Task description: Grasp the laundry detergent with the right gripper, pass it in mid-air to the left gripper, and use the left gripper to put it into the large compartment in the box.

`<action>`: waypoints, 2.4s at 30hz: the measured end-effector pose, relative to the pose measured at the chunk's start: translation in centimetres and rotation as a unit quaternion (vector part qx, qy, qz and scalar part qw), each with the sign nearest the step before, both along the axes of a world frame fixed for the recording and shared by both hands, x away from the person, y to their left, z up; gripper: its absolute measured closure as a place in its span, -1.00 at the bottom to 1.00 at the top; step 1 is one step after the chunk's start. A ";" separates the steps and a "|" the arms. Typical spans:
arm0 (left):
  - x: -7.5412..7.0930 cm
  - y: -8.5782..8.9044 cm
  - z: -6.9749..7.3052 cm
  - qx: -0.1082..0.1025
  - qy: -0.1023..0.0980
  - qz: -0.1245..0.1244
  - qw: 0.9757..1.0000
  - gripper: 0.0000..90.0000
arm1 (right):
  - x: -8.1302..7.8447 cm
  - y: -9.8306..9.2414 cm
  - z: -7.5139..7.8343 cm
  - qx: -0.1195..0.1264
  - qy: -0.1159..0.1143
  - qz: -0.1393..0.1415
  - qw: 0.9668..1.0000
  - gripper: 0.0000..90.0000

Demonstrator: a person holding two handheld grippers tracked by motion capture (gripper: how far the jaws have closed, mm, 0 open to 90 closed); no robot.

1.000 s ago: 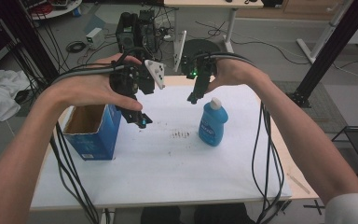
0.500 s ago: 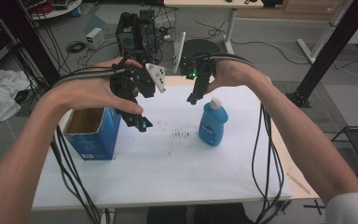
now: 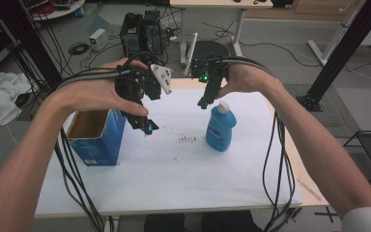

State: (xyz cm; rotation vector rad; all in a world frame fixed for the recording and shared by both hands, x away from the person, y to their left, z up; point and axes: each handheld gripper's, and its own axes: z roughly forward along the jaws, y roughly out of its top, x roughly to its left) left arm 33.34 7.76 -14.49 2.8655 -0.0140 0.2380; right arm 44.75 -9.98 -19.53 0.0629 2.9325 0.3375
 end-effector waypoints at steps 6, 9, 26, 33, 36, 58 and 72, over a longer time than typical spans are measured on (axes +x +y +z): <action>-0.1 -0.1 -0.3 0.002 0.002 -0.002 1.000 -0.63 | -0.5 -1.5 0.0 0.028 0.011 -0.052 0.998 -0.71; -0.2 -0.1 -0.5 0.001 0.004 -0.003 1.000 -0.63 | -0.9 -2.1 -0.1 0.046 0.013 -0.080 0.996 -0.71; -0.5 0.4 -1.2 -0.008 0.003 -0.001 1.000 -0.63 | -2.2 -5.4 -2.4 0.053 0.013 -0.189 0.980 -0.71; -0.5 0.3 -1.5 -0.005 0.003 -0.007 1.000 -0.63 | -2.6 -6.8 -3.9 0.073 0.022 -0.230 0.970 -0.71; -0.6 0.2 -1.6 -0.006 0.006 -0.008 1.000 -0.63 | -2.7 -7.2 -4.3 0.082 0.023 -0.241 0.967 -0.71; -0.4 0.2 -1.9 -0.005 0.005 -0.011 1.000 -0.63 | -4.1 -10.0 -9.7 0.177 0.019 -0.294 0.939 -0.71; -0.3 0.1 -2.2 -0.004 0.013 -0.014 1.000 -0.63 | -4.8 -10.8 -12.5 0.216 0.017 -0.302 0.928 -0.71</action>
